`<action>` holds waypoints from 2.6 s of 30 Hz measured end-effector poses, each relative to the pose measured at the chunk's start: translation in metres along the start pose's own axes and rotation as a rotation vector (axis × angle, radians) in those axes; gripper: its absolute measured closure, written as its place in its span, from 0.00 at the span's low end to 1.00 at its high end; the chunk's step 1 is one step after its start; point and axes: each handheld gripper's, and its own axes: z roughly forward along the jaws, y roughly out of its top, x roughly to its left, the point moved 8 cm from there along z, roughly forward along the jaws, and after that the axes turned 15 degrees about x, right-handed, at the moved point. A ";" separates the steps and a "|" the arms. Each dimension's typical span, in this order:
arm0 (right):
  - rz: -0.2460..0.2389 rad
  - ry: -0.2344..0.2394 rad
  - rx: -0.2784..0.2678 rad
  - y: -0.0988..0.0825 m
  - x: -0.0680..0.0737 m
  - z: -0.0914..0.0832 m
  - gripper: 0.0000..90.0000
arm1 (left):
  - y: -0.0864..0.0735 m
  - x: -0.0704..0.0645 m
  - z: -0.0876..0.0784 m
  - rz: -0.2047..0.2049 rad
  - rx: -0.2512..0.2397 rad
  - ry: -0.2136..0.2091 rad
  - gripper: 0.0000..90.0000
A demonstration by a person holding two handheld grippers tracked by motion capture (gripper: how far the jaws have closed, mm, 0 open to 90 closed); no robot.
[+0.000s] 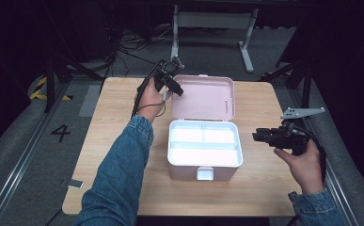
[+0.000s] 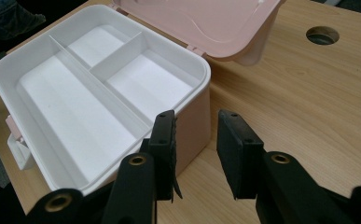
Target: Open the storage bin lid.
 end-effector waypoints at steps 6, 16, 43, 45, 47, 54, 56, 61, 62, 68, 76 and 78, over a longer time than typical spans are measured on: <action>-0.003 0.000 0.000 0.000 0.000 0.001 0.75 | 0.001 0.000 0.011 -0.021 0.047 0.011 0.54; 0.002 0.005 0.009 -0.001 0.000 0.003 0.75 | -0.003 0.003 0.024 -0.073 0.045 -0.083 0.55; 0.004 0.012 0.010 -0.001 0.003 0.003 0.73 | -0.021 0.003 0.004 -0.078 0.008 -0.076 0.52; 0.002 0.013 0.011 0.000 0.004 0.004 0.73 | -0.027 -0.003 -0.005 -0.069 -0.013 -0.074 0.51; -0.003 0.016 0.008 0.001 0.005 0.004 0.73 | -0.033 -0.008 -0.011 -0.045 -0.024 -0.071 0.51; -0.016 0.025 0.012 0.006 0.008 0.008 0.73 | -0.058 -0.024 -0.036 -0.010 -0.064 -0.055 0.51; -0.020 0.026 0.015 0.008 0.008 0.010 0.73 | -0.067 -0.029 -0.044 -0.001 -0.075 -0.052 0.51; -0.032 0.028 0.006 0.015 0.007 0.011 0.73 | -0.091 -0.038 -0.063 0.022 -0.090 -0.036 0.51; -0.031 0.030 0.002 0.017 0.007 0.011 0.73 | -0.096 -0.038 -0.067 0.022 -0.098 -0.033 0.51; -0.025 0.024 0.015 0.020 -0.002 0.014 0.73 | -0.129 -0.042 -0.083 0.009 -0.143 -0.035 0.53; -0.013 0.007 0.017 0.021 -0.021 0.013 0.74 | -0.171 -0.049 -0.089 0.022 -0.204 -0.060 0.50; -0.012 0.001 0.019 0.020 -0.024 0.013 0.74 | -0.181 -0.050 -0.088 0.037 -0.224 -0.048 0.49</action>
